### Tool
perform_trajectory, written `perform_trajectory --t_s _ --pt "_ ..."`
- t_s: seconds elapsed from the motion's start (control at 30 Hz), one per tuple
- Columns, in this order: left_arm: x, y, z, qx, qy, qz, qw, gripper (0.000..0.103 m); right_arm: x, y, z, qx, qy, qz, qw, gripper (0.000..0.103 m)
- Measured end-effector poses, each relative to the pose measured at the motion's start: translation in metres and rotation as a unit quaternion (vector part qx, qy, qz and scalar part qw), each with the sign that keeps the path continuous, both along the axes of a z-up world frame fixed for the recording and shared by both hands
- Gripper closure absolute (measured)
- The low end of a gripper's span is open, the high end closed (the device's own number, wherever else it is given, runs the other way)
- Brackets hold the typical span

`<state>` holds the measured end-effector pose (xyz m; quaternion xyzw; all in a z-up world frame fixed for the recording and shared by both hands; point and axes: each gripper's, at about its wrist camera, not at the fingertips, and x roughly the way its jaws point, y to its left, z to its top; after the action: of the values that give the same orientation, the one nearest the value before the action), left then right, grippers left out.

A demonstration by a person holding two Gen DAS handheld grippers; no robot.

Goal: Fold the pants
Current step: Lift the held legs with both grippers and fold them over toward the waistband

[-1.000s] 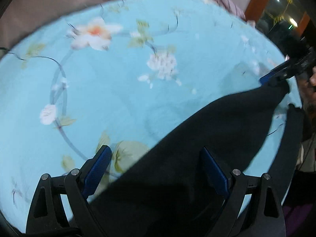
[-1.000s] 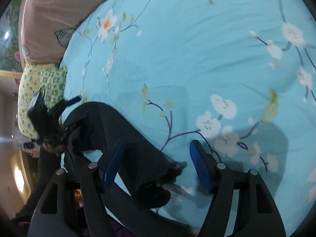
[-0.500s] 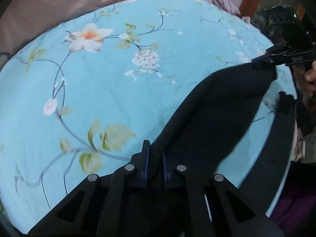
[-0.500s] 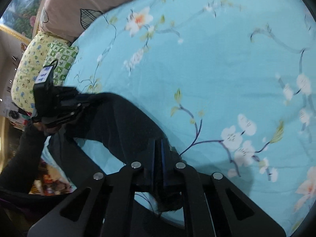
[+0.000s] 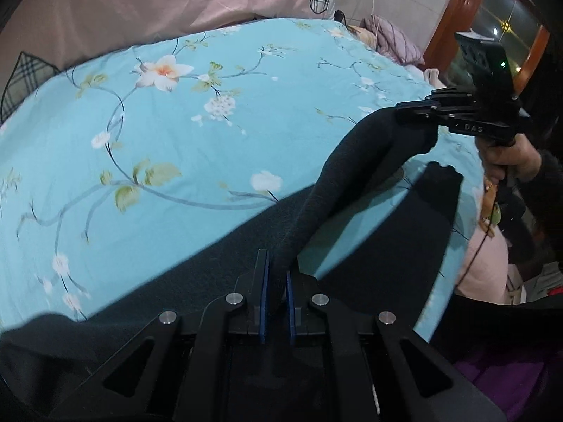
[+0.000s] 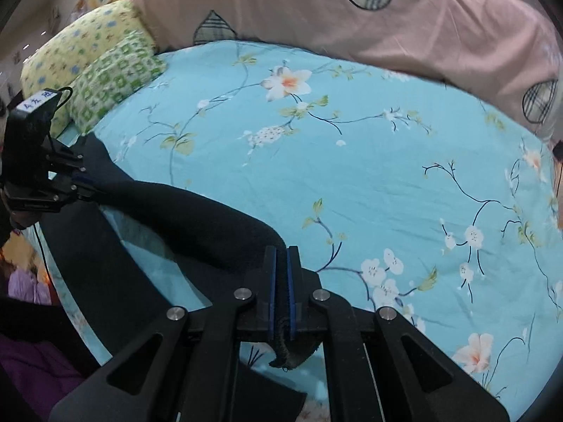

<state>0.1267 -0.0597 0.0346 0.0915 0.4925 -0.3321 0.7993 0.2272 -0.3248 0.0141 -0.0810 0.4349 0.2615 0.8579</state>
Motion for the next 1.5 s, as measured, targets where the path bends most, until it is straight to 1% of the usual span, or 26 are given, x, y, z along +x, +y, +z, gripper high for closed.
perform_trajectory --t_s 0.1,0.17,0.23,0.33,0.47,0.6,0.67,0.77,0.8,0.9,0.97,1.03,1.13,1.17,1.2,1.23,1.27,1.33,1.4,1.5 --pt "-0.014 0.0 -0.007 -0.007 0.007 0.01 0.9999 0.096 -0.016 -0.002 -0.001 -0.001 -0.015 0.006 1.0 0.097" --pt "-0.024 0.001 -0.01 -0.009 0.009 0.016 0.9998 0.096 -0.029 -0.002 0.0 0.003 -0.029 0.018 0.999 0.097" --pt "-0.031 0.002 -0.013 -0.018 0.016 0.023 0.9994 0.096 -0.043 -0.002 0.0 -0.004 -0.046 0.033 0.998 0.097" --pt "-0.045 0.004 -0.013 -0.028 0.013 0.027 0.9992 0.096 -0.063 -0.001 0.001 -0.007 -0.07 0.057 0.996 0.097" --pt "-0.06 0.003 -0.01 -0.04 0.01 0.03 0.9987 0.096 -0.089 -0.002 -0.001 -0.033 -0.102 0.076 0.991 0.097" --pt "-0.072 0.0 -0.017 -0.046 0.017 0.033 0.9982 0.096 -0.108 0.0 -0.008 -0.066 -0.129 0.098 0.985 0.097" --pt "-0.076 -0.001 -0.021 -0.049 0.022 0.035 0.9979 0.096 -0.113 0.001 -0.012 -0.082 -0.139 0.105 0.981 0.097" --pt "-0.077 -0.006 -0.024 -0.056 0.028 0.039 0.9973 0.096 -0.115 0.001 -0.014 -0.098 -0.151 0.099 0.979 0.097" --pt "-0.077 -0.008 -0.023 -0.058 0.027 0.04 0.9972 0.096 -0.114 0.002 -0.011 -0.106 -0.164 0.098 0.976 0.097" --pt "-0.078 -0.015 -0.019 -0.058 0.013 0.044 0.9973 0.096 -0.113 0.011 0.005 -0.133 -0.225 0.098 0.96 0.097" --pt "-0.078 -0.018 -0.018 -0.061 0.012 0.049 0.9968 0.096 -0.107 0.014 0.017 -0.129 -0.25 0.097 0.955 0.097" --pt "-0.08 -0.018 -0.023 -0.065 0.018 0.055 0.9962 0.096 -0.105 0.017 0.015 -0.145 -0.269 0.107 0.946 0.097" --pt "-0.087 -0.018 -0.033 -0.068 0.031 0.06 0.9954 0.096 -0.115 0.017 -0.003 -0.171 -0.268 0.123 0.94 0.097" --pt "-0.088 -0.017 -0.036 -0.068 0.035 0.06 0.9953 0.096 -0.123 0.018 -0.011 -0.184 -0.271 0.134 0.935 0.097" --pt "-0.089 -0.017 -0.04 -0.066 0.04 0.061 0.9952 0.096 -0.136 0.019 -0.023 -0.203 -0.275 0.153 0.927 0.097" --pt "-0.091 -0.017 -0.043 -0.064 0.044 0.061 0.9951 0.096 -0.147 0.02 -0.031 -0.215 -0.277 0.166 0.922 0.097" --pt "-0.093 -0.017 -0.047 -0.063 0.048 0.06 0.995 0.096 -0.157 0.019 -0.037 -0.22 -0.273 0.177 0.92 0.097" --pt "-0.096 -0.017 -0.053 -0.063 0.057 0.059 0.9946 0.096 -0.169 0.016 -0.047 -0.219 -0.257 0.188 0.922 0.097" --pt "-0.099 -0.016 -0.057 -0.065 0.063 0.058 0.9942 0.096 -0.18 0.012 -0.056 -0.215 -0.237 0.19 0.928 0.097" --pt "-0.106 -0.018 -0.059 -0.068 0.062 0.053 0.9944 0.096 -0.183 0.007 -0.06 -0.201 -0.217 0.179 0.938 0.097"
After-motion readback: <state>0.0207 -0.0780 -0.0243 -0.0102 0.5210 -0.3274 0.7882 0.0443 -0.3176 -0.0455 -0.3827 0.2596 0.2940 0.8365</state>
